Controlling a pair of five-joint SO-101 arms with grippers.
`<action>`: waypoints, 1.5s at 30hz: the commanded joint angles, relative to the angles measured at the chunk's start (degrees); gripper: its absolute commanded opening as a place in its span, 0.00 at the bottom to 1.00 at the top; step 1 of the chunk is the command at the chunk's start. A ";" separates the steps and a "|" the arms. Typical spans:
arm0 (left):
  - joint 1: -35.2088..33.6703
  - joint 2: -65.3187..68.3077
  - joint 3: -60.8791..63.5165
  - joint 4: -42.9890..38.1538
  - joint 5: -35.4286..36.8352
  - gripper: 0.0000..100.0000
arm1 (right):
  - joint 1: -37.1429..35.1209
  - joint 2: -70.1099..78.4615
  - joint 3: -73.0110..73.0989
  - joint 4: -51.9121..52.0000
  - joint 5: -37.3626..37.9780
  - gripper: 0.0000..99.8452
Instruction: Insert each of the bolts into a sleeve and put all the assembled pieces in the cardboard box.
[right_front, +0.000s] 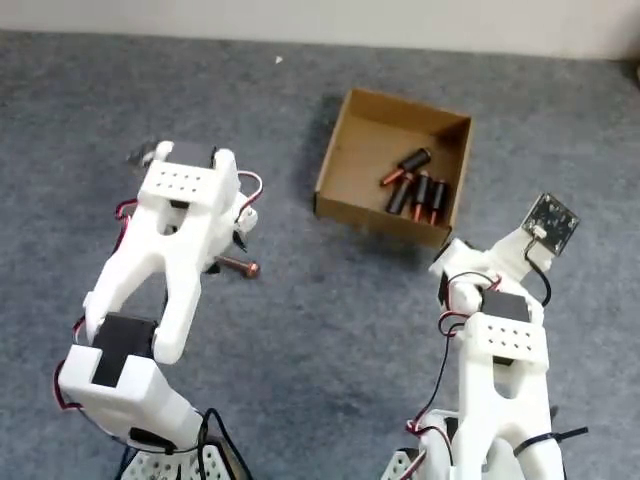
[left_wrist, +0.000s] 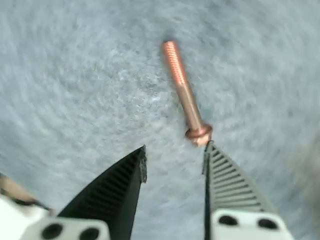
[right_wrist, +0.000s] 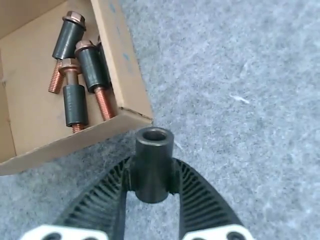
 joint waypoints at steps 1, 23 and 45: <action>-2.59 -0.75 -5.41 1.58 -19.96 0.16 | 0.48 -1.71 -0.57 -1.54 -0.79 0.00; -0.13 -0.48 -1.63 -4.04 -113.76 0.23 | 0.40 -1.71 -0.57 -1.63 -0.53 0.00; 2.33 15.08 -0.40 -18.81 -127.38 0.22 | 0.31 -1.63 -0.57 -1.63 -0.44 0.00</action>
